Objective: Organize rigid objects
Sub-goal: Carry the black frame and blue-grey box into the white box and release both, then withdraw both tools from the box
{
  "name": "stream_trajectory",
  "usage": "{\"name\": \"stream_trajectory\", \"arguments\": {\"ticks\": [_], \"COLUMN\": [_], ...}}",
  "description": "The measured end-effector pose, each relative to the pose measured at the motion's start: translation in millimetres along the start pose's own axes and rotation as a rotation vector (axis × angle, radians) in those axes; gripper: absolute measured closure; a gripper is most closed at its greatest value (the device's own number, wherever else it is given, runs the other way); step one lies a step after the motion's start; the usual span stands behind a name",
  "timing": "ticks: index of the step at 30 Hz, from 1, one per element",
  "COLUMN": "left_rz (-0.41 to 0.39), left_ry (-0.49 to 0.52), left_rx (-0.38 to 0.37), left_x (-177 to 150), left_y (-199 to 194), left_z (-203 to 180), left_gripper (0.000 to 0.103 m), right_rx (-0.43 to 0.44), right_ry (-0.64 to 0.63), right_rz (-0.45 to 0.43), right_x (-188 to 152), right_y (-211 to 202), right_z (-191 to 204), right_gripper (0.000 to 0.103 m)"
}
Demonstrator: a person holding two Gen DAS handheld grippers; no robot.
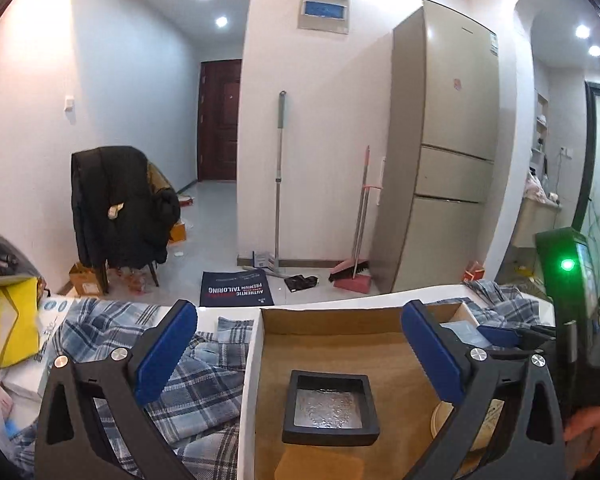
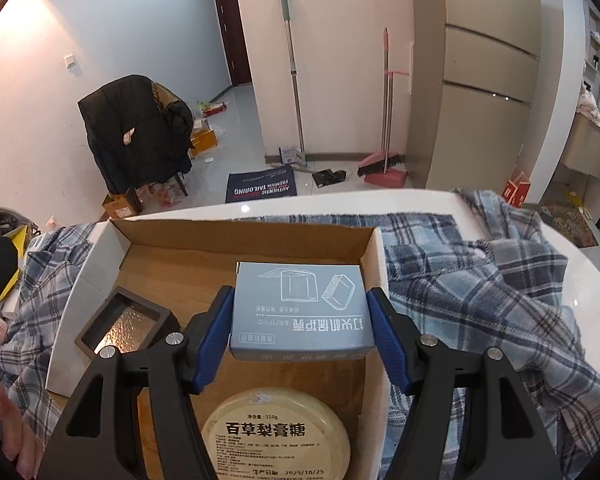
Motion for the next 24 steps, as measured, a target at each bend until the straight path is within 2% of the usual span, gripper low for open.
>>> {"name": "stream_trajectory", "arguments": {"ticks": [8, 11, 13, 16, 19, 24], "left_rz": [0.001, 0.030, -0.008, -0.081, -0.142, -0.177], "left_ry": [-0.009, -0.021, -0.038, -0.029, -0.024, -0.009], "left_rx": [-0.003, 0.032, 0.009, 0.005, -0.020, -0.070], "left_x": [3.2, 10.8, 23.0, 46.1, 66.3, 93.0], "left_y": [-2.8, -7.9, -21.6, -49.6, -76.8, -123.3], "left_z": [1.0, 2.2, -0.1, -6.4, -15.1, -26.4], "left_gripper": [0.000, 0.000, 0.000, 0.000, 0.000, 0.000], "right_rx": [-0.005, -0.048, -0.055, -0.034, 0.012, 0.018], "right_ry": [-0.056, -0.076, -0.090, -0.054, -0.003, -0.025], "right_rz": [0.013, -0.005, -0.031, -0.073, -0.157, -0.285], "right_x": [-5.6, -3.2, 2.1, 16.3, 32.8, 41.8], "right_y": [5.1, 0.1, -9.3, -33.1, -73.2, -140.5], "right_z": [9.4, 10.6, 12.2, 11.5, 9.8, 13.7], "right_gripper": [0.038, 0.032, 0.032, 0.032, 0.032, 0.031]}}
Point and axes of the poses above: each gripper's, at about its wrist camera, not at the fingertips, and y roughly the way its jaws point, z to its left, x to its top, the point moved 5 cm from there along y, roughly the way its jaws point, and after that the axes turned 6 degrees about -z, right-handed, at the moved point
